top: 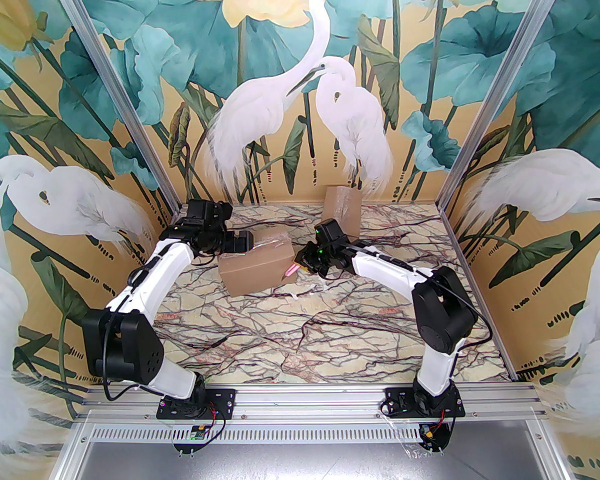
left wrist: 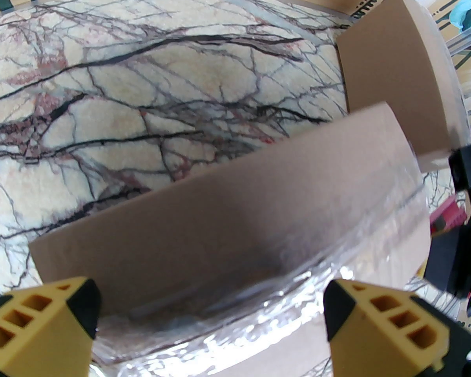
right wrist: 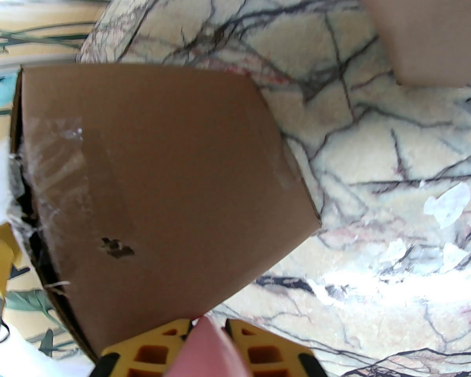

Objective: Unpack the express box

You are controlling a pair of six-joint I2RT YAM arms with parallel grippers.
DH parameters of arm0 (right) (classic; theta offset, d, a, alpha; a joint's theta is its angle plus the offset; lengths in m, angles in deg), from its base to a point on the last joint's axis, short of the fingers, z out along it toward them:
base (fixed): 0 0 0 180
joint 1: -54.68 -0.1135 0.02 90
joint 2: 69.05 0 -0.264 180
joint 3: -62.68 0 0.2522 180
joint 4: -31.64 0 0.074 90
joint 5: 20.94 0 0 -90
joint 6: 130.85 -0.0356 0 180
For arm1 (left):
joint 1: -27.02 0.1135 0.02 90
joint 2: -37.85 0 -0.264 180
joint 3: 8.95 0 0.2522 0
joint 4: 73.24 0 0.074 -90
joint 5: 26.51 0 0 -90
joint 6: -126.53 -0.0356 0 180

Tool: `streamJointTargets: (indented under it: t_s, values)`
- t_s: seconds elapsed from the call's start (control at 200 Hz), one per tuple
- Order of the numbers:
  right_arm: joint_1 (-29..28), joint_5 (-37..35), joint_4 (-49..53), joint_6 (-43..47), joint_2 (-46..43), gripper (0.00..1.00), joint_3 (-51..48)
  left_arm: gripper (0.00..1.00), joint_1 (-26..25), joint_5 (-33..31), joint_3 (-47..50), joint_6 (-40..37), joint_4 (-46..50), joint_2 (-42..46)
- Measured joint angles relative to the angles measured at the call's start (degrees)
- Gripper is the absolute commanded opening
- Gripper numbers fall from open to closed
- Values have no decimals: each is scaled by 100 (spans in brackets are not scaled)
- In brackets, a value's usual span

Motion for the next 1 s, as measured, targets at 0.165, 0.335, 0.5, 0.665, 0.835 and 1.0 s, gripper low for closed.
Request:
streamJointTargets:
  t_s: [0.165,0.335,0.5,0.665,0.835,1.0]
  values:
    - [31,-267,-20,-114,2,0,48,99,31,411,385,343,164,479]
    - [20,-435,2,-101,15,0,249,99,11,625,411,654,603,791]
    - [-133,-866,402,157,13,0,426,100,7,321,-256,566,1080,686]
    - [-468,-1381,1154,498,13,0,817,99,131,13,-940,389,1130,208]
    - [-667,-1749,1884,868,269,0,1718,99,350,-127,-581,378,1143,-162]
    - [-684,-2083,2551,1338,981,0,2833,100,396,205,-13,483,1038,-118]
